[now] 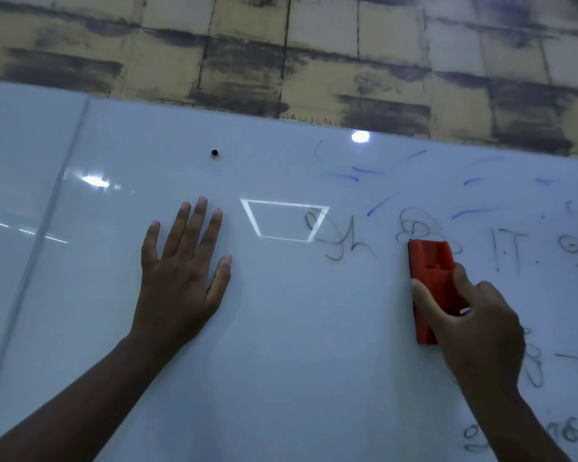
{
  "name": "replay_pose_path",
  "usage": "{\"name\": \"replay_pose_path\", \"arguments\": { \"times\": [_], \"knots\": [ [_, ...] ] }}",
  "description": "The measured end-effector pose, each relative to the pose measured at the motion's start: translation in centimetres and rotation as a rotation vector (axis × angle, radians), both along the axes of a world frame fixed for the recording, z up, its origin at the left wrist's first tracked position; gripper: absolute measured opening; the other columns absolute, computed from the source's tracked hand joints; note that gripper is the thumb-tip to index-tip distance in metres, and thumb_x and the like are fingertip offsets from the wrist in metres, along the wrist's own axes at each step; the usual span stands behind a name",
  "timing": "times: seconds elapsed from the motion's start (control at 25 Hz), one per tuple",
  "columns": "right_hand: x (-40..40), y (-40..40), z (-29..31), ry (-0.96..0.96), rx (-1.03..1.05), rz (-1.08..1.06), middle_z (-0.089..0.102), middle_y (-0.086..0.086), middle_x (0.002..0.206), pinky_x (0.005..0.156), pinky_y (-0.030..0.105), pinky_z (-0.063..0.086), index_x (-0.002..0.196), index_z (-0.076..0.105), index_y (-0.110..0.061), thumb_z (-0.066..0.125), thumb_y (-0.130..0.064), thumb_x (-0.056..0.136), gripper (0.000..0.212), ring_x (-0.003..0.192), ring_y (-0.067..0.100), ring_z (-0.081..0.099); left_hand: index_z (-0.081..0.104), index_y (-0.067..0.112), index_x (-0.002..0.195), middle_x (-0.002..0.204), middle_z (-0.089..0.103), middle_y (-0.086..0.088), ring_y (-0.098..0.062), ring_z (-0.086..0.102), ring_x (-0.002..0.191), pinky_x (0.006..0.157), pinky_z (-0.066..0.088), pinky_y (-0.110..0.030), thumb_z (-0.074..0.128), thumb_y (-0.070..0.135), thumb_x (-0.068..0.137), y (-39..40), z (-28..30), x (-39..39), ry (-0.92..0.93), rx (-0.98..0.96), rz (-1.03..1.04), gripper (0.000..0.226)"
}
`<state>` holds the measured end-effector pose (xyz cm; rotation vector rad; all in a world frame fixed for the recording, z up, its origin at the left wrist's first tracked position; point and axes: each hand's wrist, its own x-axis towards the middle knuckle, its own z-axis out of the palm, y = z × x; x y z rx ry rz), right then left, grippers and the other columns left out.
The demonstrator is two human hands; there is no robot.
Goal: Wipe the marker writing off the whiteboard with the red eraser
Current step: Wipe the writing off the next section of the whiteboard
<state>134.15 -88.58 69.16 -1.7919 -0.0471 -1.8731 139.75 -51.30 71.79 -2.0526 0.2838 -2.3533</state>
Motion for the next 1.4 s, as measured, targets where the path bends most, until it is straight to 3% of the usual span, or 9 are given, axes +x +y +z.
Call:
{"name": "replay_pose_path", "arguments": {
  "times": [0.2, 0.32, 0.44, 0.76, 1.08, 1.2, 1.4],
  "knots": [
    [1.0, 6.6, 1.5, -0.029, -0.099, -0.025, 0.048, 0.001, 0.076, 0.056, 0.033, 0.042, 0.128, 0.07, -0.016, 0.071, -0.06, 0.083, 0.063, 0.067, 0.03, 0.057, 0.029, 0.013, 0.168, 0.177, 0.019, -0.008, -0.027, 0.019, 0.163, 0.129, 0.017, -0.06, 0.032, 0.042, 0.107, -0.2, 0.0, 0.2, -0.011, 0.003, -0.007, 0.067],
    [1.4, 13.1, 0.0, -0.047, -0.312, -0.029, 0.049, -0.003, 0.078, 0.05, 0.033, 0.048, 0.124, 0.071, -0.021, 0.061, -0.065, 0.076, 0.066, 0.069, 0.023, 0.059, 0.026, 0.014, 0.168, 0.177, 0.017, -0.008, -0.026, 0.017, 0.164, 0.129, 0.016, -0.06, 0.031, 0.044, 0.107, 0.0, 0.0, 0.3, 0.009, 0.003, -0.015, 0.068],
    [1.3, 16.4, 0.3, -0.07, -0.386, -0.025, 0.049, -0.006, 0.079, 0.048, 0.031, 0.052, 0.13, 0.068, -0.021, 0.06, -0.068, 0.08, 0.069, 0.067, 0.015, 0.054, 0.025, 0.016, 0.169, 0.177, 0.016, -0.007, -0.026, 0.016, 0.164, 0.13, 0.015, -0.059, 0.031, 0.047, 0.107, 0.2, 0.1, 0.2, 0.029, 0.014, -0.023, 0.069],
    [1.1, 10.4, 4.8, -0.051, -0.236, -0.078, 0.049, -0.004, 0.078, 0.057, 0.032, 0.047, 0.128, 0.068, -0.031, 0.062, -0.073, 0.077, 0.066, 0.071, 0.025, 0.061, 0.026, 0.019, 0.169, 0.177, 0.017, -0.004, -0.024, 0.017, 0.164, 0.129, 0.018, -0.06, 0.033, 0.044, 0.107, 0.2, -0.1, 0.0, 0.028, -0.006, -0.018, 0.067],
    [1.0, 1.7, 7.8, -0.082, 0.053, -0.018, 0.058, 0.006, 0.08, 0.067, 0.035, 0.04, 0.134, 0.067, -0.017, 0.072, -0.061, 0.083, 0.067, 0.074, 0.029, 0.056, 0.027, 0.017, 0.168, 0.177, 0.017, -0.005, -0.026, 0.019, 0.163, 0.129, 0.017, -0.059, 0.031, 0.044, 0.107, -0.2, -0.3, 0.0, 0.026, -0.014, -0.018, 0.067],
    [1.2, 4.4, 9.5, -0.084, 0.025, -0.016, 0.057, 0.007, 0.083, 0.067, 0.034, 0.037, 0.129, 0.07, -0.017, 0.072, -0.061, 0.082, 0.065, 0.079, 0.034, 0.06, 0.027, 0.017, 0.168, 0.177, 0.017, -0.005, -0.026, 0.019, 0.163, 0.129, 0.018, -0.06, 0.032, 0.043, 0.107, -0.2, -0.3, 0.0, 0.027, -0.014, -0.02, 0.067],
    [1.8, 13.5, 7.8, -0.114, -0.296, -0.052, 0.044, -0.005, 0.078, 0.059, 0.03, 0.04, 0.127, 0.068, -0.028, 0.064, -0.068, 0.078, 0.063, 0.075, 0.025, 0.061, 0.027, 0.018, 0.168, 0.178, 0.016, -0.005, -0.026, 0.017, 0.164, 0.128, 0.02, -0.062, 0.031, 0.045, 0.107, -0.1, -0.4, 0.2, 0.045, -0.017, -0.024, 0.068]
  ]
}}
